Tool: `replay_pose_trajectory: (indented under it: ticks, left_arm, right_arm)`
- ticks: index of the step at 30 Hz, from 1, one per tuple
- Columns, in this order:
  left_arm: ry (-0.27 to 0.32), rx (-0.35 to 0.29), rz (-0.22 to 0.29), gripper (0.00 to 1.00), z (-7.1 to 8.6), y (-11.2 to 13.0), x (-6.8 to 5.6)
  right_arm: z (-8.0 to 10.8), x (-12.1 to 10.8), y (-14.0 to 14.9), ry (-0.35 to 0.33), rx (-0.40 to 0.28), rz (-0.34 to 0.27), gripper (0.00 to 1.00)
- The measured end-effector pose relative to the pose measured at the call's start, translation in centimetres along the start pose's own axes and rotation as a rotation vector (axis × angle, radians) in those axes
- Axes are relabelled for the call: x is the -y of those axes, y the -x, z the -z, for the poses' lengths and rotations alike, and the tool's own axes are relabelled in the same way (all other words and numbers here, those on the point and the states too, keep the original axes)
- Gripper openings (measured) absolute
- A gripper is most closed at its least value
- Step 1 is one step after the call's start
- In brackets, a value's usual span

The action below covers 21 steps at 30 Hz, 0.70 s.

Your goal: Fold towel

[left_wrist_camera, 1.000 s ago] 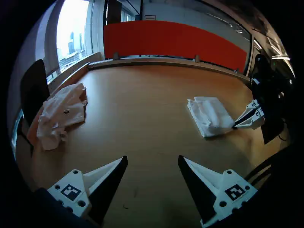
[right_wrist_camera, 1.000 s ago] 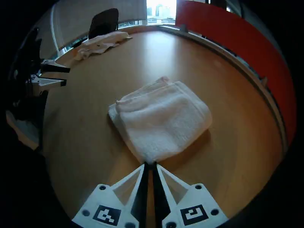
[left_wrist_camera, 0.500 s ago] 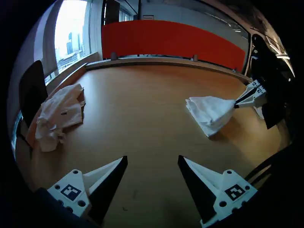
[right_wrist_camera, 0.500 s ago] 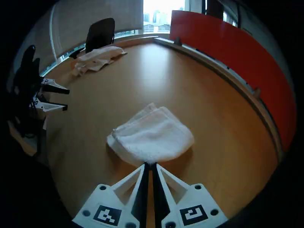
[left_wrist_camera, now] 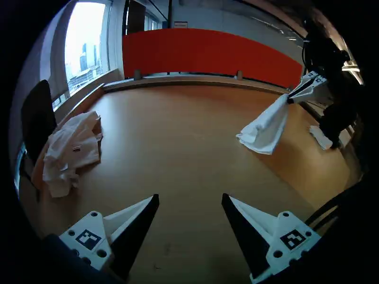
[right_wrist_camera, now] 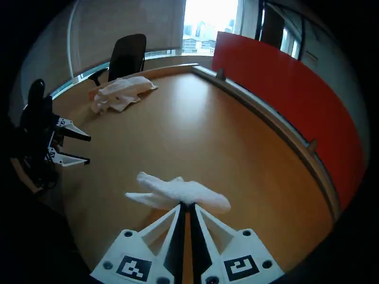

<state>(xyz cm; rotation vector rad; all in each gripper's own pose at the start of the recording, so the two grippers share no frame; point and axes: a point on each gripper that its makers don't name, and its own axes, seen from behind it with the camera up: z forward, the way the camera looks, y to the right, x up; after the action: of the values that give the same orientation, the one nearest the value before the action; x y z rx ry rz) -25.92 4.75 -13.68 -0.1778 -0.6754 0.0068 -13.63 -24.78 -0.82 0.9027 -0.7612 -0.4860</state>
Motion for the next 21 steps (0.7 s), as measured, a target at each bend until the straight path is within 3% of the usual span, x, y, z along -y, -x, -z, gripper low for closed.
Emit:
replay_pose_trajectory:
  ticks: [10, 21]
  left_arm:
    - [0.020, -0.009, -0.011, 0.98, -0.4, -0.8, -0.6]
    - [0.034, -0.003, -0.018, 0.99, -0.9, -1.2, -1.2]
  right_arm:
    - [3.4, -3.0, -0.3, 0.018, 0.001, -0.037, 0.06]
    - [7.2, -8.2, 2.6, 0.082, 0.026, -0.087, 0.06]
